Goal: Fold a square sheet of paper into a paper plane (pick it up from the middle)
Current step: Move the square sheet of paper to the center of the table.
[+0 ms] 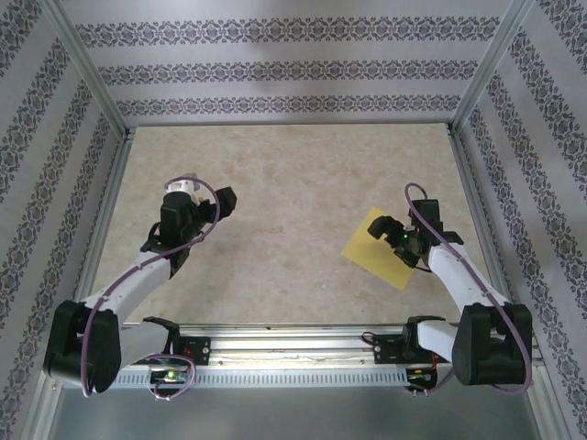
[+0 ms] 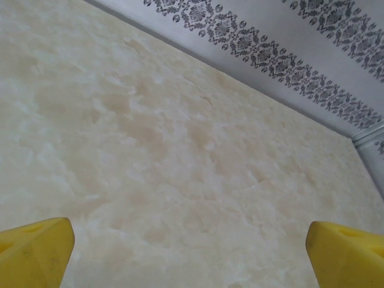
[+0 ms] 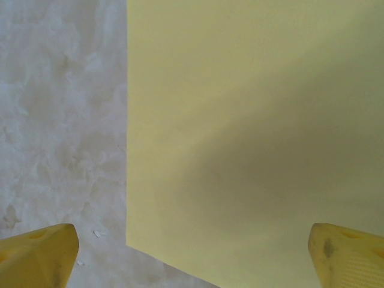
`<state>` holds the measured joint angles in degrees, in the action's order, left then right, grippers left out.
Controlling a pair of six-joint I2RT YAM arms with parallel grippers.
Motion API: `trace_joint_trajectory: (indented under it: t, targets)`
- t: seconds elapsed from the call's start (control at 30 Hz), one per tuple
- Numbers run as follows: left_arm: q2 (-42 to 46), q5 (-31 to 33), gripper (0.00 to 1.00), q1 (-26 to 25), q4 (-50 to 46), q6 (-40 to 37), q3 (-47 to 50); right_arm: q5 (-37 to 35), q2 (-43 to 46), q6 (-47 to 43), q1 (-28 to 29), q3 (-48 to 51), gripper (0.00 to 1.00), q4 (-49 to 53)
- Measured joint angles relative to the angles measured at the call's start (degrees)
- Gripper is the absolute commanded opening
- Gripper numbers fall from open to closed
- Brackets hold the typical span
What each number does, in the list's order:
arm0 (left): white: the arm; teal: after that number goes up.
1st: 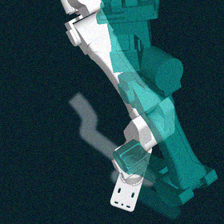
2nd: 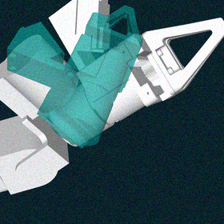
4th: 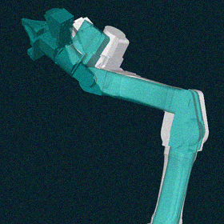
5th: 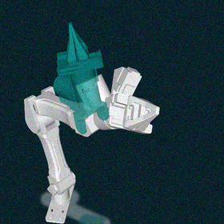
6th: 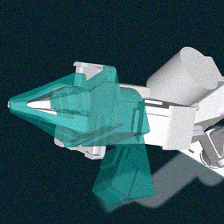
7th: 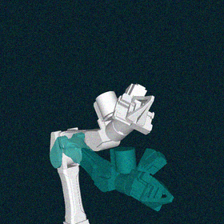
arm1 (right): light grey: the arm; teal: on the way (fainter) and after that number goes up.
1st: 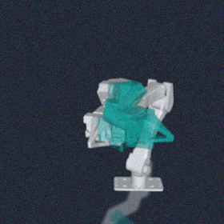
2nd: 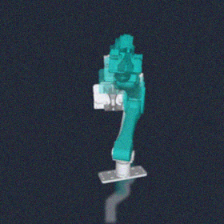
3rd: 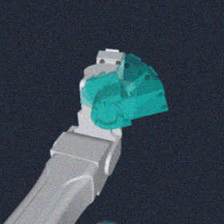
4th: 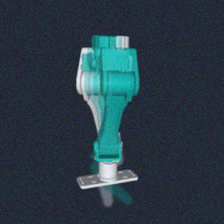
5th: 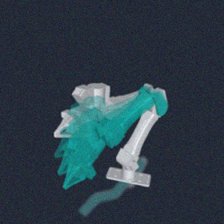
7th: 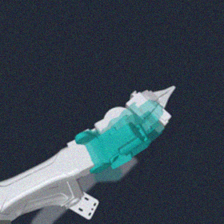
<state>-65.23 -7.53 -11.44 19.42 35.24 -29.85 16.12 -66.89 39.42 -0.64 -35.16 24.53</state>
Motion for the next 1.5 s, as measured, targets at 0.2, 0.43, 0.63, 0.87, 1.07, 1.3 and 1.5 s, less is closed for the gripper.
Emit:
trace_joint_trajectory:
  t: [0.2,0.43,0.63,0.87,1.07,1.3,1.5]
  targets:
    - [-0.11,-4.81,0.99,4.09,4.35,7.45,3.93,2.32,-5.49,-0.26,1.18,-0.59,0.98,1.49]
    - [-1.88,-12.74,0.99,4.33,-1.01,7.89,-3.72,2.21,-12.11,-1.38,5.92,-4.02,0.98,3.10]
    - [-1.88,-15.67,0.99,4.33,-11.10,3.26,-7.39,2.03,-21.46,-3.80,13.14,-11.41,0.98,4.17]
    - [-0.96,-16.24,0.99,3.89,-18.16,-0.61,-8.61,1.27,-33.97,-9.60,25.86,-25.11,0.98,6.43]
    - [-0.72,-16.90,0.99,3.85,-21.33,-2.69,-9.29,2.67,-40.37,-15.72,36.26,-34.03,0.98,9.20]
    - [-1.86,-15.82,0.99,3.52,-28.39,-6.23,-14.62,7.50,-35.04,-12.94,35.80,-32.98,0.98,5.33]
    - [-1.86,-16.00,0.99,3.52,-29.79,-6.80,-15.52,7.82,-33.03,-9.77,24.79,-31.41,0.98,2.19]
